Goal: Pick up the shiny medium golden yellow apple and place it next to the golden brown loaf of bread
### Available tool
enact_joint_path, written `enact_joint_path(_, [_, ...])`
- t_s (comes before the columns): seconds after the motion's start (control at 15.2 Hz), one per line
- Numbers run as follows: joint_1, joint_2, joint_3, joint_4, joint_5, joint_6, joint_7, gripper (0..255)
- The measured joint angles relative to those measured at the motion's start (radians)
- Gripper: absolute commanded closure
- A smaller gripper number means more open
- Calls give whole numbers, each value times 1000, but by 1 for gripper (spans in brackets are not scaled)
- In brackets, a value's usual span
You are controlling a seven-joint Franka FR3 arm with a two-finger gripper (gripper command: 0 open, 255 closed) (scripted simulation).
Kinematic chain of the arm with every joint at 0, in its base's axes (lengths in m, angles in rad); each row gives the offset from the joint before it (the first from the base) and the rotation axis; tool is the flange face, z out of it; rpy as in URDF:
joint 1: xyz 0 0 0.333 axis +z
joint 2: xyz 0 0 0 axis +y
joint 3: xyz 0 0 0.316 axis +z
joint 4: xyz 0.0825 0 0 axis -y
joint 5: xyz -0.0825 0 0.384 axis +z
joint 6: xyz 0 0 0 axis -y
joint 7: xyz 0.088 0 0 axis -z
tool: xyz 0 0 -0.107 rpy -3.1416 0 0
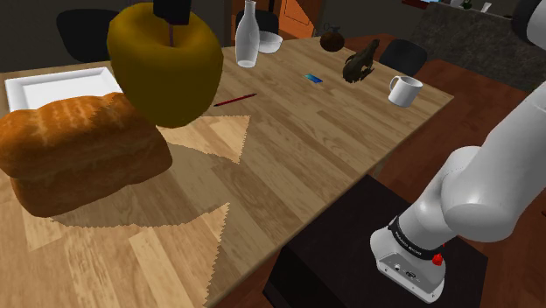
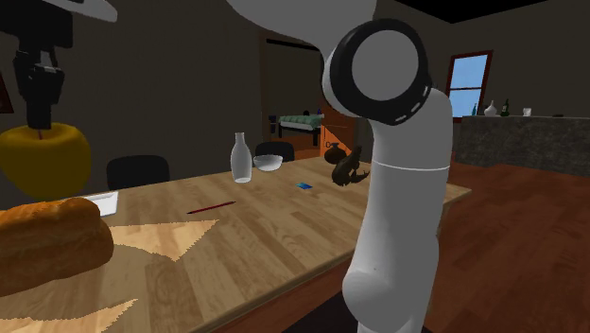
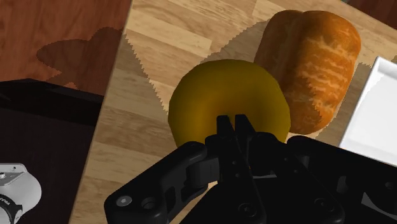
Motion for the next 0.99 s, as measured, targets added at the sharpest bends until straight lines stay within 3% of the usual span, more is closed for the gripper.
enact_joint_path(0.13, [51, 68, 42, 64, -65, -11, 74, 255])
enact_joint_path(0.26, [64, 78, 50, 58, -77, 3, 95, 255])
enact_joint_path(0.99, [24, -34, 24, -206, 11, 183, 48, 255])
